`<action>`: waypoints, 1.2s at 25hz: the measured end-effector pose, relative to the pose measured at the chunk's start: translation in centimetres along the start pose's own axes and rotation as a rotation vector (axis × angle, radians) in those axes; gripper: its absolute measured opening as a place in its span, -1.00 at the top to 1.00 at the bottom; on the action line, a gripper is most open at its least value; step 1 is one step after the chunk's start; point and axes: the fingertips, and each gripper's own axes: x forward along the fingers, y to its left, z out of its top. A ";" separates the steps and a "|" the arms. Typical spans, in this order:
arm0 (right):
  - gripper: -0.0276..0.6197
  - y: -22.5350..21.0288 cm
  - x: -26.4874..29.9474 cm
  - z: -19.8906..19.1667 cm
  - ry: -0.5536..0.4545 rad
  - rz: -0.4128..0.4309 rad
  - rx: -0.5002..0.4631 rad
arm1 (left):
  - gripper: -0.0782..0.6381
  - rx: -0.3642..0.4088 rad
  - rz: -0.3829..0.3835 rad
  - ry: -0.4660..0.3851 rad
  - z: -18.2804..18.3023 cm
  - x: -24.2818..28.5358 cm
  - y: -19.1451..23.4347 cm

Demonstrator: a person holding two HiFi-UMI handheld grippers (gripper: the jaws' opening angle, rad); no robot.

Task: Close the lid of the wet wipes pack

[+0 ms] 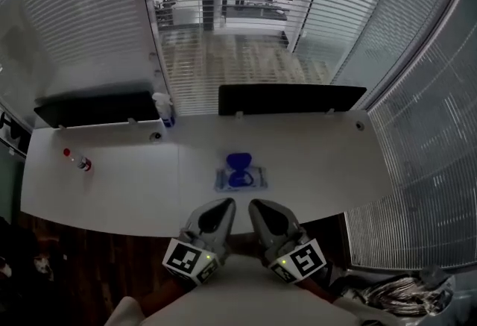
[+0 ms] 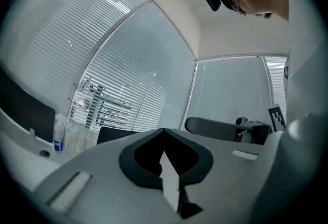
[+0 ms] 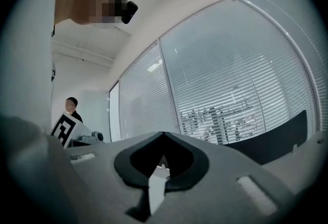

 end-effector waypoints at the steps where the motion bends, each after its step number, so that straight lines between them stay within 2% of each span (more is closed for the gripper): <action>1: 0.91 -0.4 0.6 -0.3 -0.002 -0.003 0.000 | 0.77 -0.002 0.002 0.004 -0.2 0.4 0.7; 10: 0.91 -3.6 3.1 -0.8 -0.003 -0.033 -0.009 | 0.77 -0.006 0.004 0.029 -0.8 3.4 3.3; 21: 0.91 -6.2 3.9 -0.1 0.006 0.002 -0.034 | 0.77 0.015 0.040 0.002 0.3 5.8 3.7; 26: 0.91 -6.9 4.4 -0.2 0.019 0.008 -0.028 | 0.78 0.062 0.029 0.032 0.0 6.8 4.0; 30: 0.91 -7.3 4.8 -2.3 0.065 0.024 0.005 | 0.78 0.056 0.029 0.083 -2.6 6.9 5.1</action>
